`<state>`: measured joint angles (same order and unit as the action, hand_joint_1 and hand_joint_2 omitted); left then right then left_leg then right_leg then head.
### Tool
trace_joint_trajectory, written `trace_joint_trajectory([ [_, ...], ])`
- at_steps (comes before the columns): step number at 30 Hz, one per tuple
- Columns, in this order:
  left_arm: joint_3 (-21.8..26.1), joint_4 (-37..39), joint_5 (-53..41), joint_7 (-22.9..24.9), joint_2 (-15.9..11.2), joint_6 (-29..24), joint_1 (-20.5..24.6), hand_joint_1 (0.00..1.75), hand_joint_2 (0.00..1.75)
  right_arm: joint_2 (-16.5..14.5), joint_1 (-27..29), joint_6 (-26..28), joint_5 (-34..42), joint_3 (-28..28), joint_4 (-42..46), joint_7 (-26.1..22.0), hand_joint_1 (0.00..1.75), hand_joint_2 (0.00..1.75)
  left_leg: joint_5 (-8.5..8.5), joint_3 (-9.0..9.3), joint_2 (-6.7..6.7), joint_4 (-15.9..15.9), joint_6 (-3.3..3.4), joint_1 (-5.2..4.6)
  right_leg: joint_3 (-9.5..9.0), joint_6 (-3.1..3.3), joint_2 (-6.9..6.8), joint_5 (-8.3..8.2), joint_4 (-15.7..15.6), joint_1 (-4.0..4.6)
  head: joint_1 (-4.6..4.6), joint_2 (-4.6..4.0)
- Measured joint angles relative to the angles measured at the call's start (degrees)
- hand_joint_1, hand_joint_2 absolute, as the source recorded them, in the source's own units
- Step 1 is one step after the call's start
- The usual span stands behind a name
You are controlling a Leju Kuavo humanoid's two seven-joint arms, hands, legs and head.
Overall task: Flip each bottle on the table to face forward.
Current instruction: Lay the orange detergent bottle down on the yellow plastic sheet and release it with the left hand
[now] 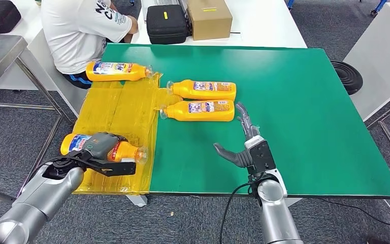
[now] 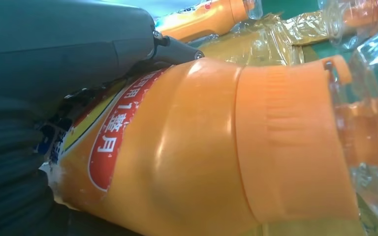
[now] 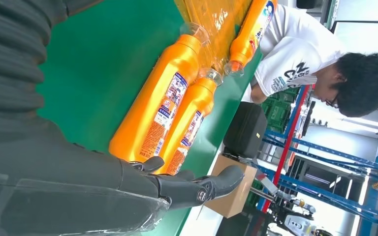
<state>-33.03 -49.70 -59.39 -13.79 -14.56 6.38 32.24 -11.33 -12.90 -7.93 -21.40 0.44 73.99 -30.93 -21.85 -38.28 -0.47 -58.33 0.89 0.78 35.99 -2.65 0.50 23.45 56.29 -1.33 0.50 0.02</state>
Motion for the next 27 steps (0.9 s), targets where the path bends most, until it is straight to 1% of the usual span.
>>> trace_joint_trajectory([
  [4, -1.5, 2.1, 0.0, -0.4, 0.9, 0.2, 1.2, 1.75, 1.75, 0.0, 0.2, 0.0, 0.0, -0.2, 0.2, 0.0, 0.00, 1.75, 0.00, 0.02, -0.03, 0.0, 0.01, 0.00, -0.04, 0.00, -0.04, 0.00, 0.0, -0.01, 0.01, 0.00],
  [13, -6.1, 10.3, 1.3, -2.3, 4.3, 2.1, 7.1, 1.74, 1.75, 0.0, 0.9, 0.0, 0.0, -0.5, 0.4, -0.1, 0.00, 1.75, 0.08, 0.04, -0.15, 0.0, 0.08, -0.02, -0.14, -0.02, -0.17, -0.03, 0.0, -0.02, -0.01, 0.00],
  [15, -7.0, 11.7, 1.9, -2.8, 4.7, 2.9, 8.2, 1.59, 1.75, 0.0, 0.9, 0.0, 0.0, -0.5, 0.3, -0.2, 0.00, 1.75, 0.11, 0.04, -0.14, 0.0, 0.09, -0.03, -0.15, -0.03, -0.17, -0.04, 0.0, -0.02, -0.01, 0.00],
  [16, -7.4, 12.3, 2.1, -3.2, 4.8, 3.5, 8.7, 1.44, 1.75, 0.0, 0.8, 0.0, 0.0, -0.5, 0.2, -0.3, 0.00, 1.75, 0.12, 0.04, -0.15, 0.0, 0.09, -0.03, -0.15, -0.03, -0.17, -0.04, 0.0, -0.02, -0.01, 0.00],
  [18, -8.2, 13.4, 2.7, -3.8, 5.0, 4.8, 9.6, 0.85, 1.75, 0.0, 0.8, 0.0, 0.0, -0.5, -0.1, -0.6, 0.00, 1.75, 0.12, 0.04, -0.14, 0.0, 0.10, -0.03, -0.16, -0.04, -0.17, -0.05, 0.0, -0.02, 0.00, 0.00],
  [19, -8.6, 13.9, 3.1, -4.1, 5.0, 5.4, 10.0, 0.51, 1.75, 0.0, 0.8, 0.0, 0.0, -0.5, -0.3, -0.7, 0.00, 1.75, 0.12, 0.04, -0.14, 0.0, 0.10, -0.03, -0.16, -0.04, -0.17, -0.05, 0.0, -0.02, 0.01, 0.00],
  [20, -8.9, 14.4, 3.5, -4.4, 5.0, 5.9, 10.3, 0.25, 1.75, 0.0, 0.8, 0.0, 0.1, -0.5, -0.4, -0.8, 0.00, 1.75, 0.12, 0.04, -0.13, 0.0, 0.10, -0.03, -0.16, -0.04, -0.17, -0.05, 0.0, -0.01, 0.01, 0.00],
  [21, -9.2, 14.8, 3.8, -4.7, 5.0, 6.3, 10.5, 0.13, 1.75, 0.0, 0.8, 0.1, 0.1, -0.5, -0.6, -0.9, 0.00, 1.75, 0.12, 0.04, -0.13, 0.0, 0.10, -0.02, -0.16, -0.04, -0.17, -0.05, 0.0, -0.01, 0.01, 0.00],
  [22, -9.5, 15.2, 4.2, -5.0, 5.0, 6.6, 10.8, 0.07, 1.75, 0.0, 0.8, 0.1, 0.1, -0.5, -0.7, -0.9, 0.00, 1.75, 0.12, 0.04, -0.13, 0.0, 0.09, -0.02, -0.16, -0.04, -0.17, -0.05, 0.0, -0.01, 0.01, 0.00],
  [25, -10.1, 16.0, 4.8, -5.3, 5.1, 6.8, 11.2, 0.00, 1.75, 0.0, 0.8, 0.1, 0.1, -0.5, -1.0, -0.9, 0.00, 1.75, 0.11, 0.04, -0.13, 0.0, 0.09, -0.02, -0.16, -0.04, -0.17, -0.04, 0.0, -0.01, 0.00, 0.00],
  [27, -10.3, 16.4, 5.0, -5.4, 5.1, 6.8, 11.4, 0.00, 1.75, 0.0, 0.8, 0.2, 0.1, -0.5, -1.2, -0.9, 0.00, 1.75, 0.11, 0.04, -0.13, 0.0, 0.09, -0.02, -0.16, -0.04, -0.17, -0.04, 0.0, -0.01, 0.00, 0.00],
])
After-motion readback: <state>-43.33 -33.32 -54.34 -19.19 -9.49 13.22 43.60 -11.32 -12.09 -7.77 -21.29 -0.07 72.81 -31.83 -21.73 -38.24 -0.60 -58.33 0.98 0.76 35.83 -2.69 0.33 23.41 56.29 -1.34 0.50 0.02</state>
